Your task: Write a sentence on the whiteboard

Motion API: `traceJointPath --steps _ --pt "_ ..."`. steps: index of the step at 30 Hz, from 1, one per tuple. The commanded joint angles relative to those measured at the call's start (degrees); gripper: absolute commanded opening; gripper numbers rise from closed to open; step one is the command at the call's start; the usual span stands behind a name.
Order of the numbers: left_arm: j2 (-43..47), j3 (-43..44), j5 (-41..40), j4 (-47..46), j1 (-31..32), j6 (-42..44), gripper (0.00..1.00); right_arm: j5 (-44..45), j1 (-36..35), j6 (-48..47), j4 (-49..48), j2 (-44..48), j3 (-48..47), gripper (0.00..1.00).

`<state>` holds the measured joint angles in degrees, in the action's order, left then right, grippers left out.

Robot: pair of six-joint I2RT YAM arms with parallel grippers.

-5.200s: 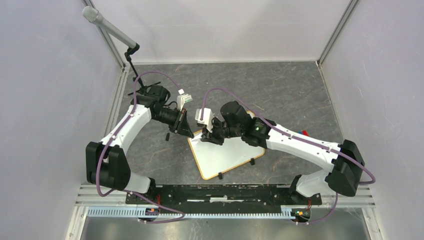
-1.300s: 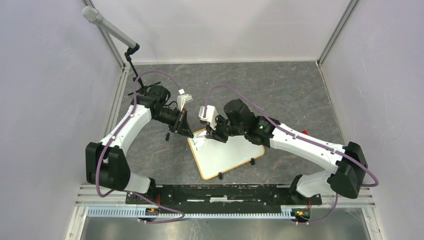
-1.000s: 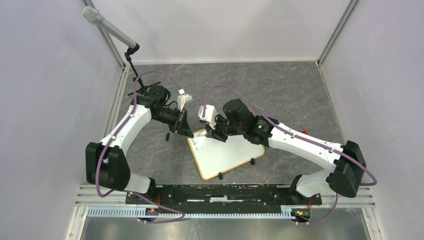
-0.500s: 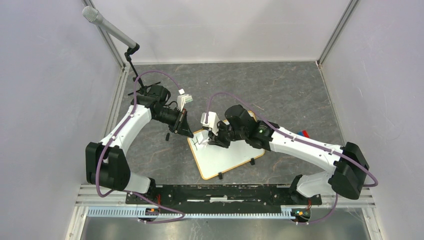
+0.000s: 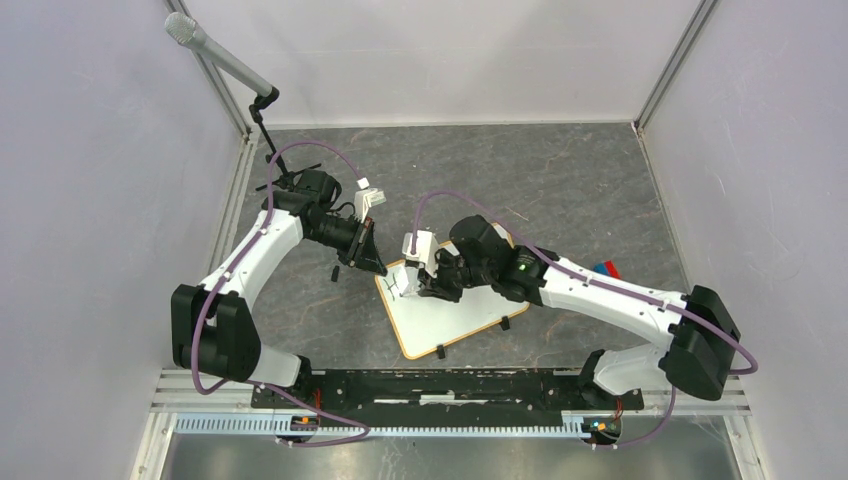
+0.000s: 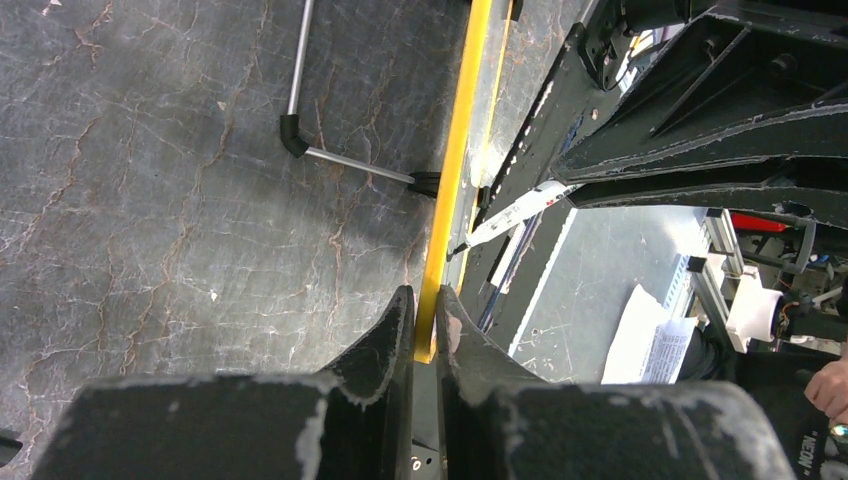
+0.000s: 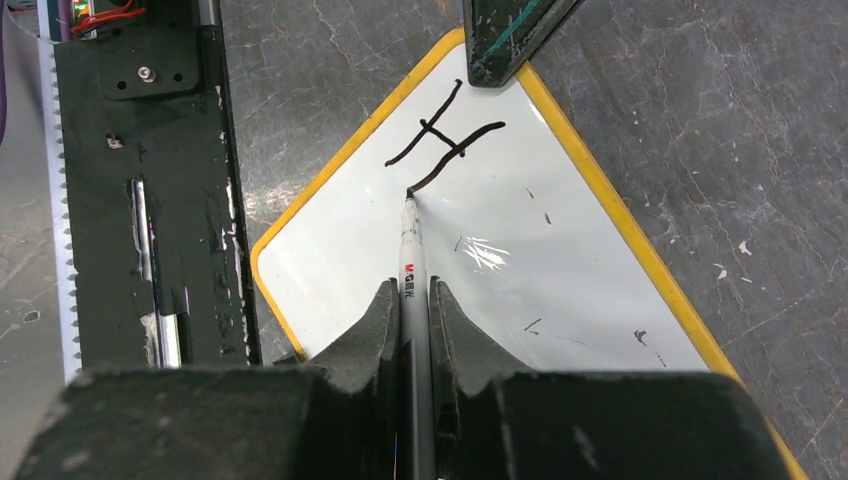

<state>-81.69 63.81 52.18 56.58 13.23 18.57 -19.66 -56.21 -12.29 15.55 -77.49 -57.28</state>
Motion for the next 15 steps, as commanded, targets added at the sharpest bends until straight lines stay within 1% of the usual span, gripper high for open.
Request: traceJointPath --steps 1,5,12,15 --pt "1.24 0.44 -0.22 0.52 0.30 1.20 0.02 -0.78 -0.13 -1.04 1.65 2.38 -2.97 0.00" --pt "1.78 0.13 -0.13 0.51 0.44 1.21 0.02 -1.15 0.30 -1.09 3.21 3.73 -5.03 0.00" --pt "2.13 -0.18 -0.32 0.48 0.48 1.38 0.02 -1.17 2.08 -1.20 2.87 4.24 -3.40 0.00" --pt "2.07 -0.27 -0.49 0.47 0.52 1.38 0.02 -2.59 3.53 -2.03 2.42 4.03 -2.98 0.00"
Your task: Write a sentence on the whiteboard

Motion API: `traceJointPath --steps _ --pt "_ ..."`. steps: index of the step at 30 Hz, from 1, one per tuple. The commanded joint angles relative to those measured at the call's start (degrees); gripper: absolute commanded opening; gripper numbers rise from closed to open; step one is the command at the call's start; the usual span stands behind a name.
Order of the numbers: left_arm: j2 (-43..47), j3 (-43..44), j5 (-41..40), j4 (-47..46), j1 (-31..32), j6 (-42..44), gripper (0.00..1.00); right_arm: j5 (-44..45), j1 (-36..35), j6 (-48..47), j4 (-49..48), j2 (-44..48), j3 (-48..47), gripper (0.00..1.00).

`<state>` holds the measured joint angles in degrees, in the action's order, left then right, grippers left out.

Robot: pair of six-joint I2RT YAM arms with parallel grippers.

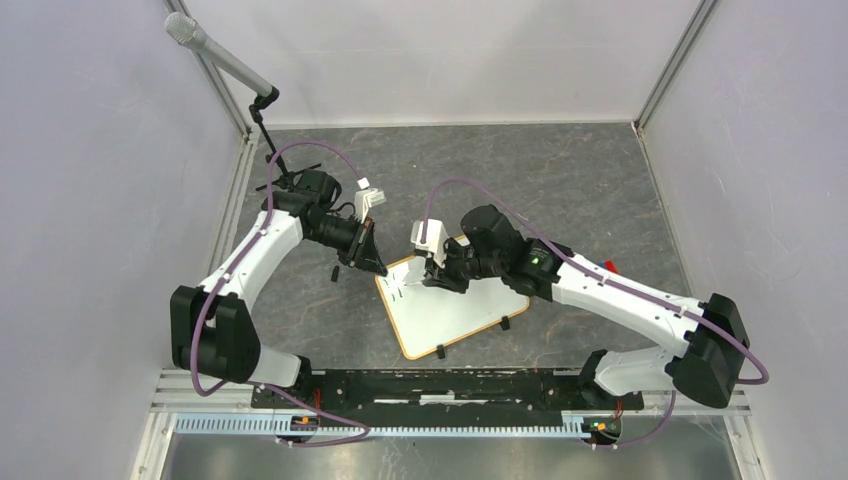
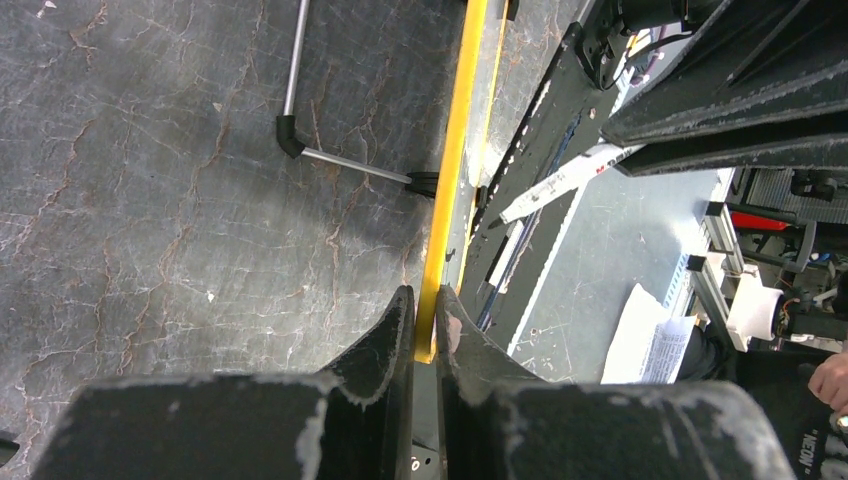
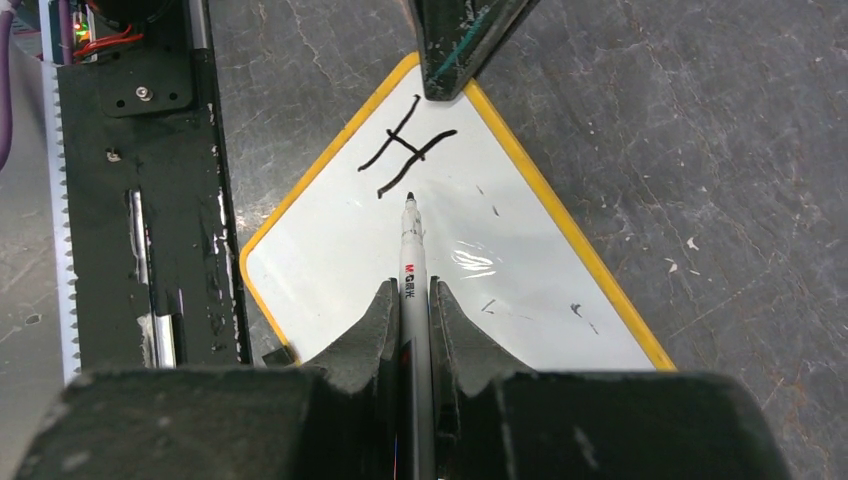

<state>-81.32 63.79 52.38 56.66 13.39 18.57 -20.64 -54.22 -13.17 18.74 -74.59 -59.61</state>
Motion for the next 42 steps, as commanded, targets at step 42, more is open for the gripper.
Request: traceJointPath --steps 42 --pt "2.85 -1.65 -1.76 -1.38 1.29 0.22 0.02 0.14 1.28 2.40 -4.94 -1.34 0.55 0.00"
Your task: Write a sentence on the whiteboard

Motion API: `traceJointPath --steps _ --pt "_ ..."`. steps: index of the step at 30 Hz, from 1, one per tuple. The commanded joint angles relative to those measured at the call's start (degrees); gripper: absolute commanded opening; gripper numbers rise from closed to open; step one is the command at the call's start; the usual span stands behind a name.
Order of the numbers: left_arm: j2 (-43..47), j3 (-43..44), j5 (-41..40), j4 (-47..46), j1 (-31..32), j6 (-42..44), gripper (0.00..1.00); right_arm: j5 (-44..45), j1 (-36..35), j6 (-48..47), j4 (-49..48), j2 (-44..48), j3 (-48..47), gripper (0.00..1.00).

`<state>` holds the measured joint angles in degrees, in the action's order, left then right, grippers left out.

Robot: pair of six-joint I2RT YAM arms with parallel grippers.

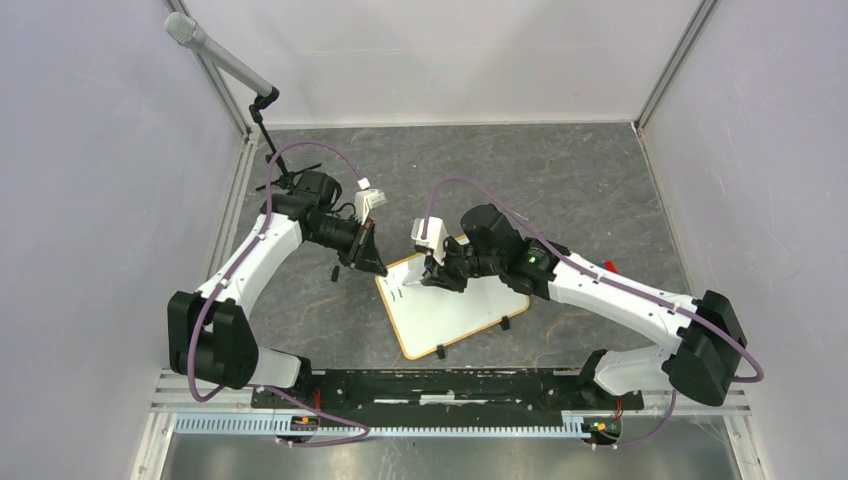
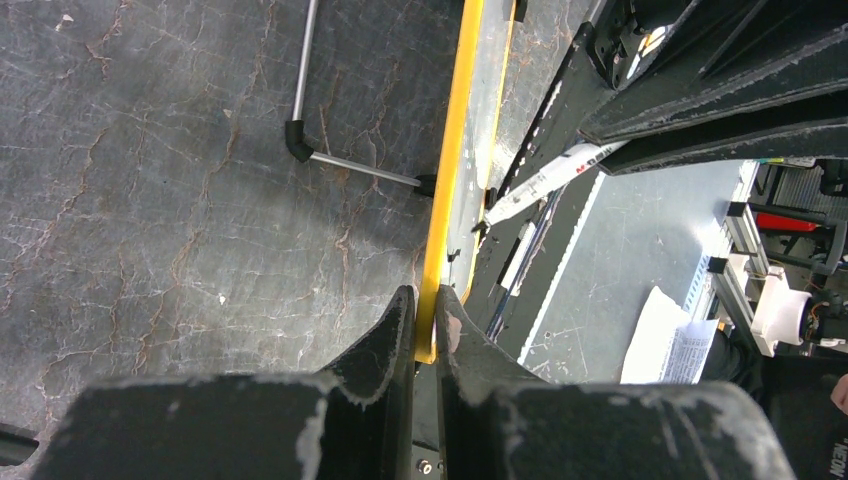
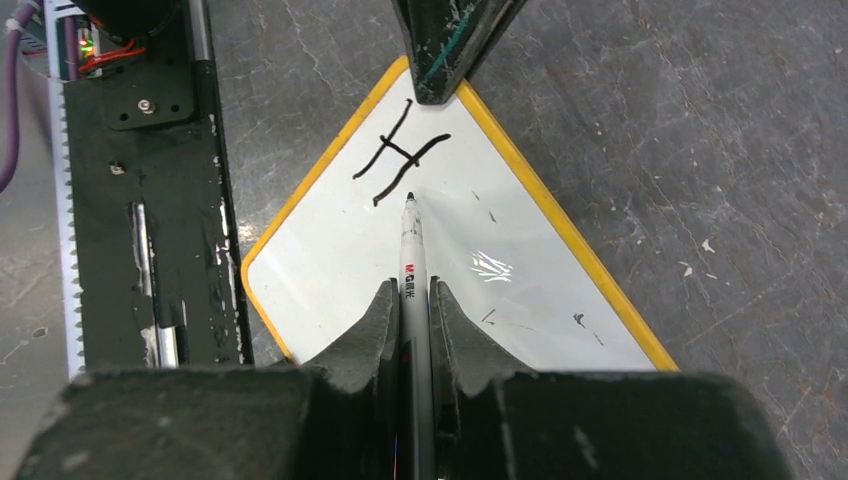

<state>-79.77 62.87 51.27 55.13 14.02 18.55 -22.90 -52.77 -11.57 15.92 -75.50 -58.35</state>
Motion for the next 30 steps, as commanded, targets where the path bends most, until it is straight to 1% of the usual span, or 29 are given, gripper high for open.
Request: traceJointPath --steps 1,8,18,30 --pt "1.39 -0.73 -0.67 0.15 0.66 0.26 0.02 2.91 -0.16 0.89 -2.12 -0.36 -0.93 0.00" --pt "1.49 -0.82 -0.68 0.17 0.66 0.29 0.02 4.07 -0.15 1.37 -2.12 -1.05 -1.56 0.00" --pt "1.72 -1.00 -0.73 0.18 0.66 0.42 0.02 2.89 -0.35 2.02 -2.93 -2.18 -2.64 0.00" --pt "1.40 -0.95 -0.87 0.15 0.66 0.48 0.03 2.67 -1.28 0.35 -1.59 -1.64 -0.44 0.00"
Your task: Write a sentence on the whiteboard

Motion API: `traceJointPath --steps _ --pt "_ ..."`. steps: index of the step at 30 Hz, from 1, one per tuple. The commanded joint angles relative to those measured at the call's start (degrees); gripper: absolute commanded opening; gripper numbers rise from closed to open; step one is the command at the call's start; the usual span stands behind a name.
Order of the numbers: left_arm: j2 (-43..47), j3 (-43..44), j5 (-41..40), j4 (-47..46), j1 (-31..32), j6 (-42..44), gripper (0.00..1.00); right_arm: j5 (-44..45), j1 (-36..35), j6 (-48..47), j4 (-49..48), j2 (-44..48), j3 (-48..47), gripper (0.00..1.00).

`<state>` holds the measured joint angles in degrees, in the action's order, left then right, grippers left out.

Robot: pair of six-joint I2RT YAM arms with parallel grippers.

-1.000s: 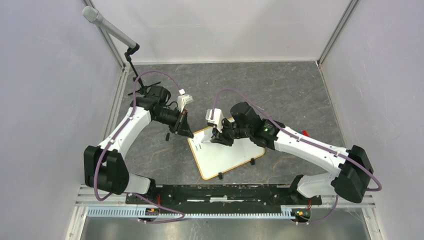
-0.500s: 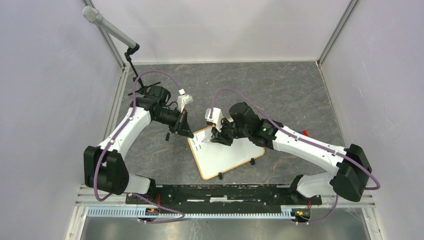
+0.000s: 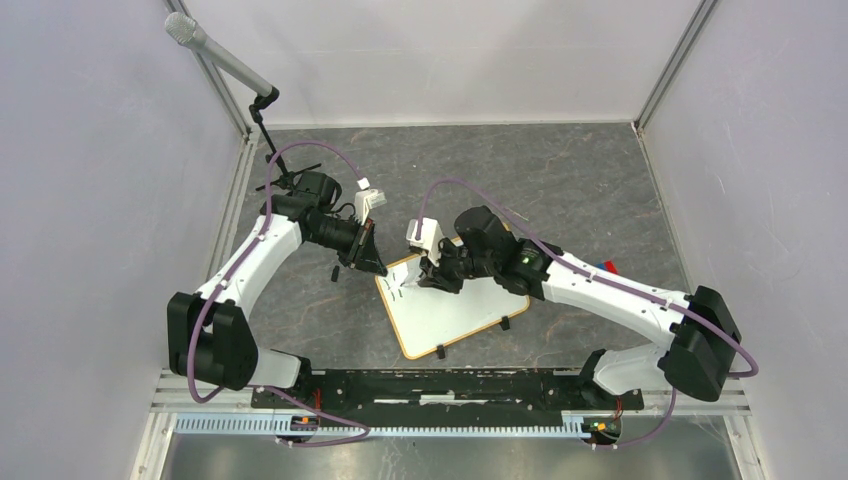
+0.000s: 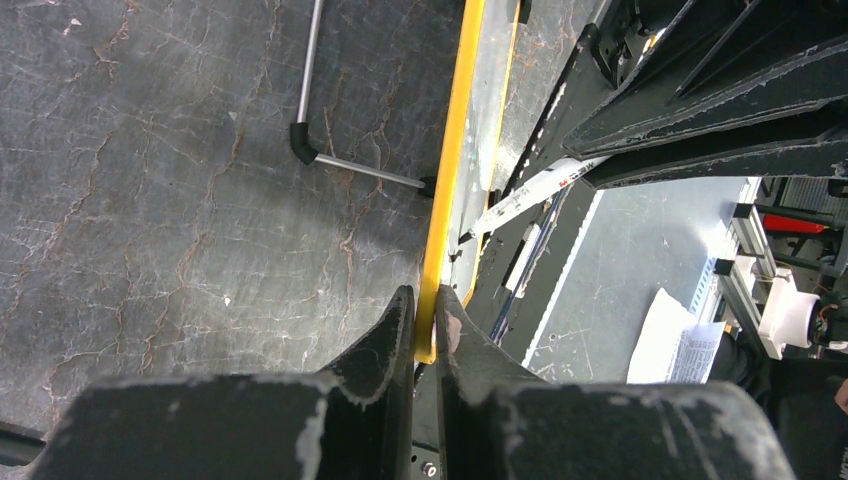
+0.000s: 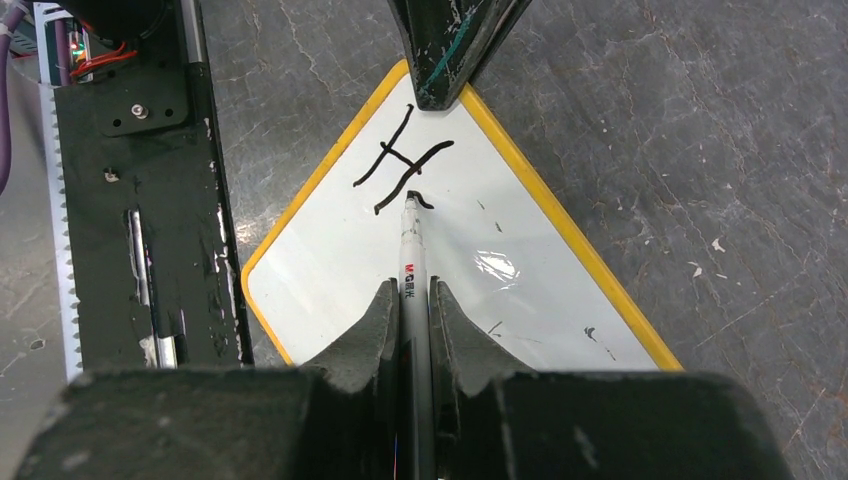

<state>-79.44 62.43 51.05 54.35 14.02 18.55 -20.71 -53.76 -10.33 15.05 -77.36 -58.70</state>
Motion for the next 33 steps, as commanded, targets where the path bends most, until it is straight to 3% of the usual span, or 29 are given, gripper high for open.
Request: traceJointPath --steps 1,33 --pt "1.13 -0.48 -0.67 0.96 0.66 0.37 0.02 0.48 -0.31 -1.07 -0.62 0.24 0.04 0.00" --pt "1.09 -0.37 -0.86 0.95 1.10 0.11 0.02 3.71 0.29 -3.30 2.28 1.82 -1.96 0.00"
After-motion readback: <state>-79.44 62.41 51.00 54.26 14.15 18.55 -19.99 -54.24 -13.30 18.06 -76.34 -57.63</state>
